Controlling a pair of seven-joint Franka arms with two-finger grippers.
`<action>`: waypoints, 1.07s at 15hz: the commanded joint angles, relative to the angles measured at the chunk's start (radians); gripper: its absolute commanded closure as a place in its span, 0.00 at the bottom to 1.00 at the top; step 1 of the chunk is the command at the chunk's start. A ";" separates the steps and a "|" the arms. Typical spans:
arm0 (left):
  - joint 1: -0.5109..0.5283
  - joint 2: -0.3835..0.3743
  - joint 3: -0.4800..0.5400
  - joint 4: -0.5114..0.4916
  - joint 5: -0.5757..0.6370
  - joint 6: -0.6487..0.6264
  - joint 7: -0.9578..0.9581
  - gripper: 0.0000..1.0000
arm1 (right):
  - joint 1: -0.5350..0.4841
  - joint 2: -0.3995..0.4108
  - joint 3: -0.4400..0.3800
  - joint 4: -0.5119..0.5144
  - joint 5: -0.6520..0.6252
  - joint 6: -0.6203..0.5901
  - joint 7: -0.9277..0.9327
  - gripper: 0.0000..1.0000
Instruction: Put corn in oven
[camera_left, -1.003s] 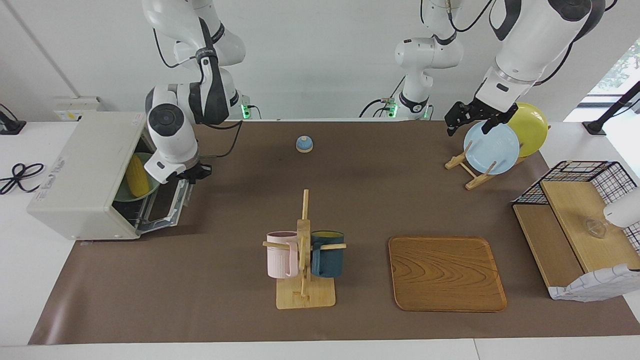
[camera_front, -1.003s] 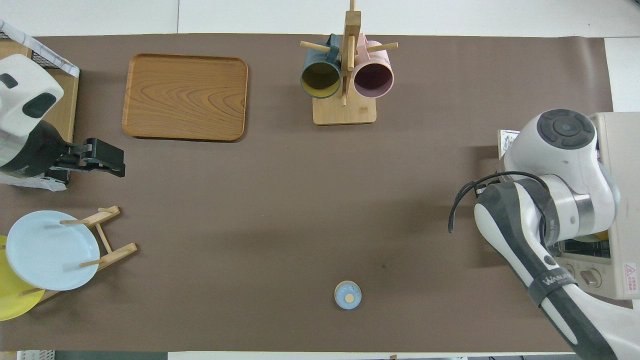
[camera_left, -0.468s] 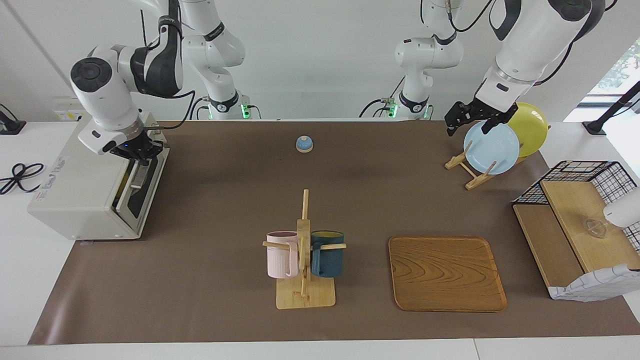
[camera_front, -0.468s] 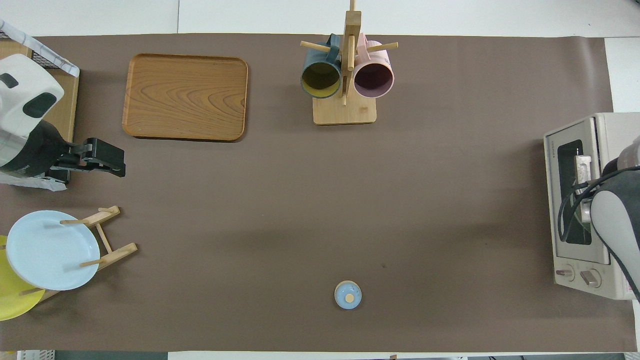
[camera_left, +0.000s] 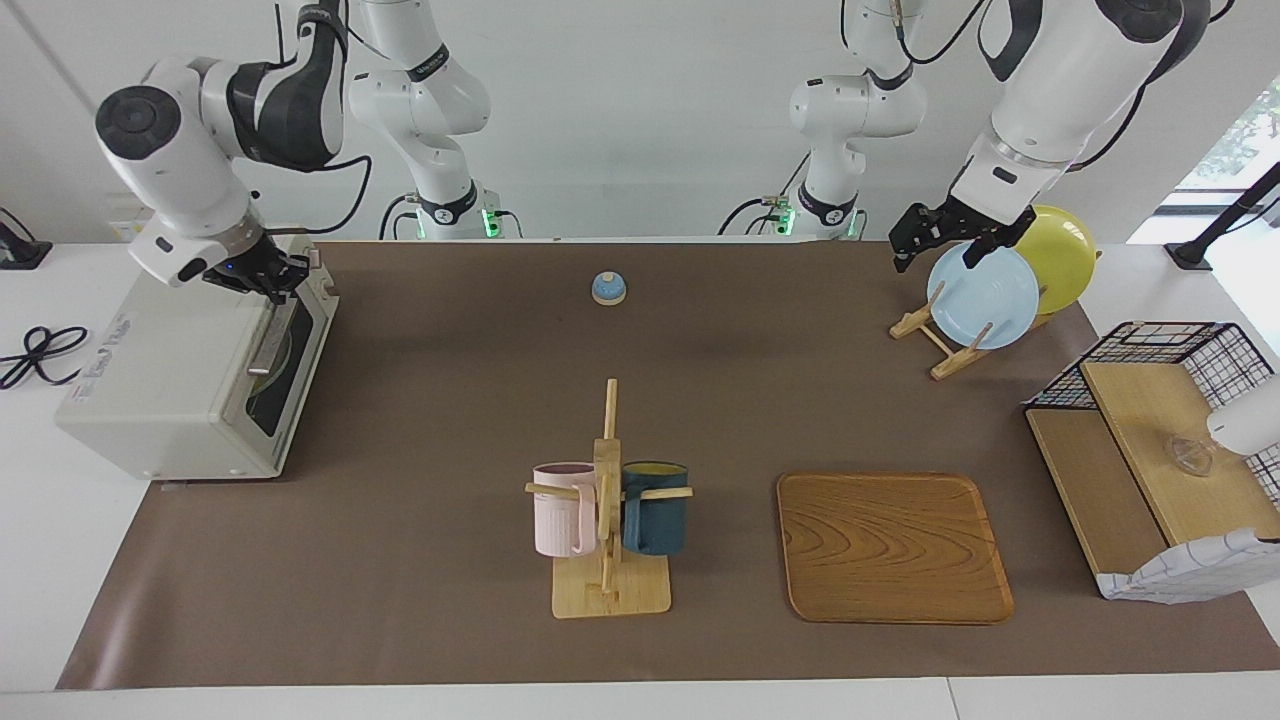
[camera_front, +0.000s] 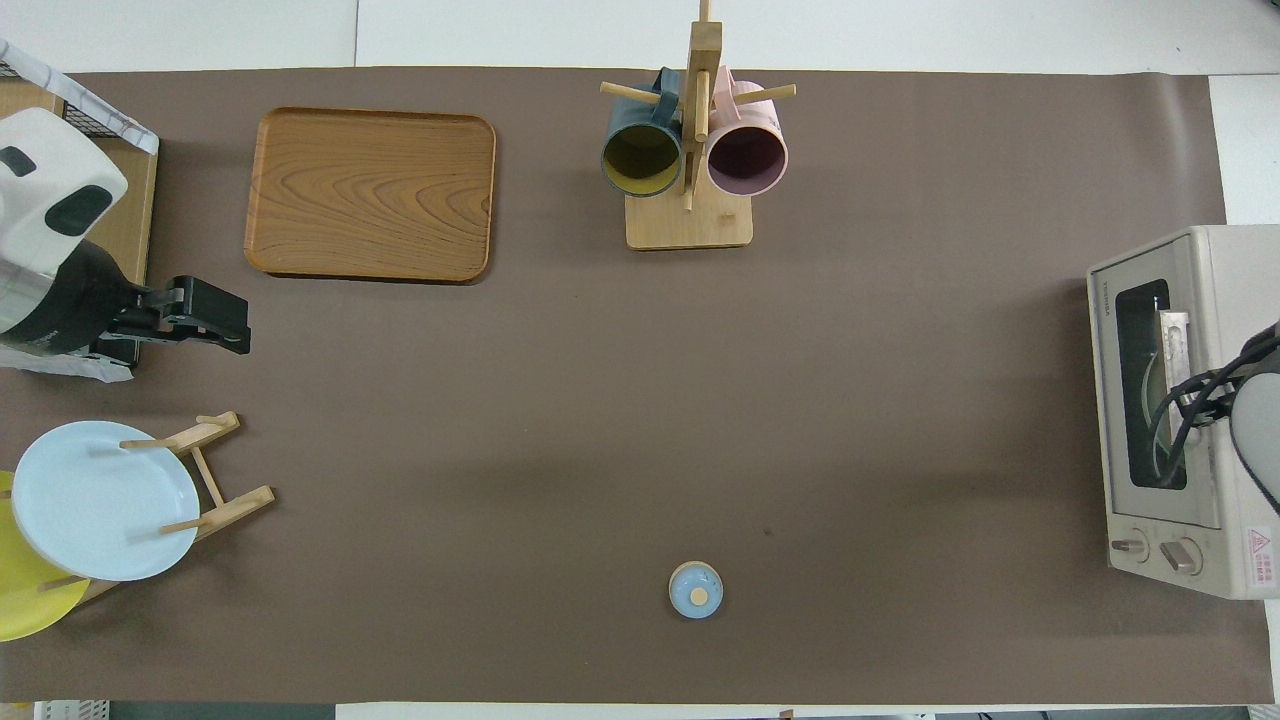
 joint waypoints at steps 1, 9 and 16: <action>0.009 -0.001 -0.008 0.010 0.016 -0.018 0.000 0.00 | -0.007 0.000 0.005 0.129 0.033 -0.122 -0.012 0.83; 0.009 -0.001 -0.008 0.010 0.016 -0.018 0.002 0.00 | 0.020 0.014 0.015 0.196 0.086 -0.176 0.001 0.00; 0.009 -0.001 -0.008 0.010 0.016 -0.018 0.002 0.00 | 0.019 0.032 0.111 0.227 0.126 -0.168 0.162 0.00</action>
